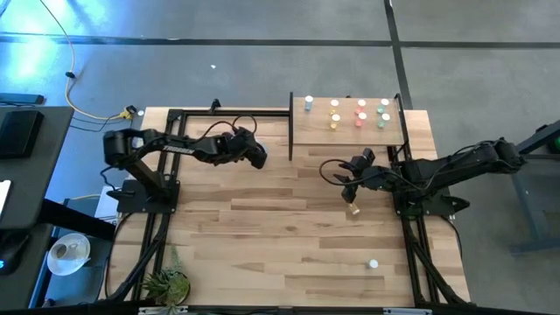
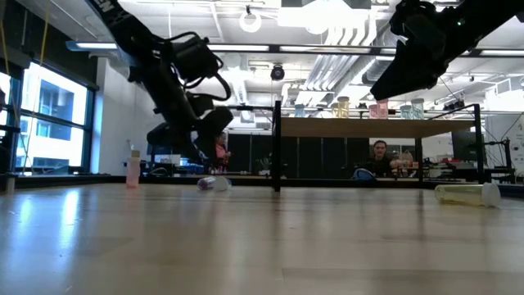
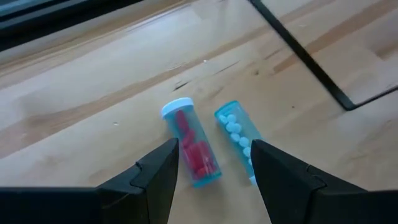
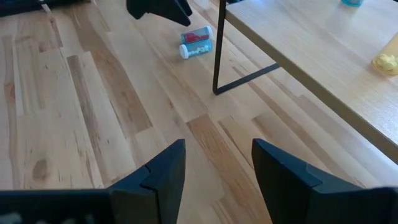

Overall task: Pick and place medicine bottles onto shelf by color
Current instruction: Put the left blue medicine bottle aligned with the other blue medicine bottle on the shelf

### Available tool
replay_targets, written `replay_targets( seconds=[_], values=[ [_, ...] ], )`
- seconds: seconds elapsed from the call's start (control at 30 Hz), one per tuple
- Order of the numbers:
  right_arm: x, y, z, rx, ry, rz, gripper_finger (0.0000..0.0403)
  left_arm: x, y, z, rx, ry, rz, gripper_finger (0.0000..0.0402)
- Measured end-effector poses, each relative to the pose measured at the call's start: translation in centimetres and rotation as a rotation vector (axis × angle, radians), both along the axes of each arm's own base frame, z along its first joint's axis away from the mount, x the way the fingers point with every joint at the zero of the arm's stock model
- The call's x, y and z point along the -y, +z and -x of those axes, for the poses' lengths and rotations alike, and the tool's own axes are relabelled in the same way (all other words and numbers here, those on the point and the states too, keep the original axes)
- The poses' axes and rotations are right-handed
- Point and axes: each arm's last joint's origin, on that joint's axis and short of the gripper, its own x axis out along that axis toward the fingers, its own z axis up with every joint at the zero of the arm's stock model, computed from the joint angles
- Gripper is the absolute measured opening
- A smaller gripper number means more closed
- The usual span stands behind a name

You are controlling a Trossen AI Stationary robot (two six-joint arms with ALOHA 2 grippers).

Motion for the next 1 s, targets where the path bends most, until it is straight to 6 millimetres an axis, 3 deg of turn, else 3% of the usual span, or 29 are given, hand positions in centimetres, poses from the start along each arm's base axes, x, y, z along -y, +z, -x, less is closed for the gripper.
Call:
replay_targets(
  seconds=[0.43,1.0],
  values=[
    [0.0,0.0,0.0,0.0,0.0,0.0,0.0177,-0.6,-1.9,-1.1,-0.062,0.003,0.026,0.0189],
    [0.0,0.0,0.0,0.003,-0.005,-0.007,0.0177,-1.1,-3.1,-0.8,-0.106,0.031,0.05,0.017]
  ],
)
